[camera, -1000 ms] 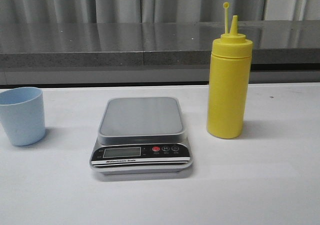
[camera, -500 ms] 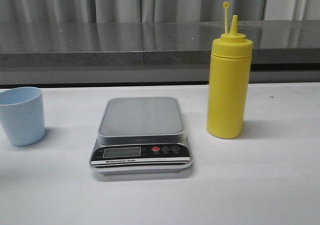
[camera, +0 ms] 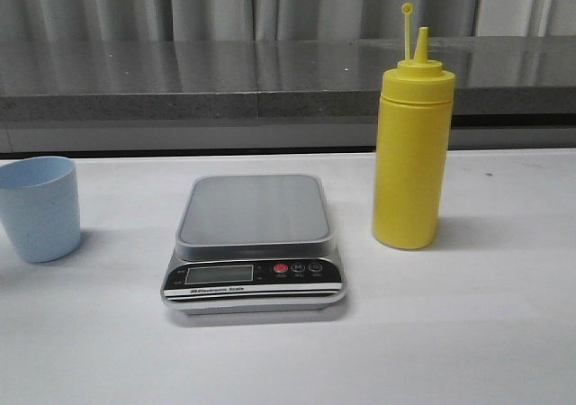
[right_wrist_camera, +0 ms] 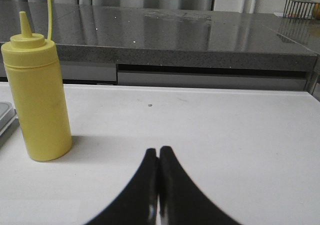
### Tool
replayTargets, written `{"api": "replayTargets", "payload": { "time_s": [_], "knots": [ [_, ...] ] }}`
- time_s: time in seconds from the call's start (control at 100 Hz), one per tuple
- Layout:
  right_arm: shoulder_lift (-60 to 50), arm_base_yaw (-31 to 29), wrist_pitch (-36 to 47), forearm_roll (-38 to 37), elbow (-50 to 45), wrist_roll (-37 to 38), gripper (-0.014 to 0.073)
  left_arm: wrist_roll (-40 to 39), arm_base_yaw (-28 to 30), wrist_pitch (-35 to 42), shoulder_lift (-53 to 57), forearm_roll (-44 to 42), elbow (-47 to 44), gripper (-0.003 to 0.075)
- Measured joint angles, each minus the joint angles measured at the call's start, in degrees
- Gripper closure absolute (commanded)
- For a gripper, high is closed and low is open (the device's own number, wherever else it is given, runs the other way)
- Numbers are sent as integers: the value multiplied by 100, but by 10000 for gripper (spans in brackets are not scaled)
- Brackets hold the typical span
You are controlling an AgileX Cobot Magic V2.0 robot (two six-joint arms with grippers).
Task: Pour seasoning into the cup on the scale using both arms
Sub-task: 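Move the left gripper down toward the light blue cup, then grasp the light blue cup rim with the left gripper and lift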
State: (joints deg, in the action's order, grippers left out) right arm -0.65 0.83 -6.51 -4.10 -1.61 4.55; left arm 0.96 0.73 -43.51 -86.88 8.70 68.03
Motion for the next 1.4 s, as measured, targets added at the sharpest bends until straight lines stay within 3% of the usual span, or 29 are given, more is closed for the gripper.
{"api": "replayTargets", "payload": {
  "time_s": [0.1,0.22,0.29,0.89,1.01,1.13,1.4],
  "knots": [
    [0,0,0,0,0,0,660,211,0,0,-49,297,0,516],
    [0,0,0,0,0,0,660,284,0,0,-87,353,18,262],
    [0,0,0,0,0,0,660,310,0,0,-108,365,18,171],
    [0,0,0,0,0,0,660,319,0,-8,-1170,425,27,155],
    [0,0,0,0,0,0,660,319,0,2,-1405,439,27,178],
    [0,0,0,0,0,0,660,319,0,2,-1498,465,27,276],
    [0,0,0,0,0,0,660,319,0,125,-1498,487,40,688]
  ]
}}
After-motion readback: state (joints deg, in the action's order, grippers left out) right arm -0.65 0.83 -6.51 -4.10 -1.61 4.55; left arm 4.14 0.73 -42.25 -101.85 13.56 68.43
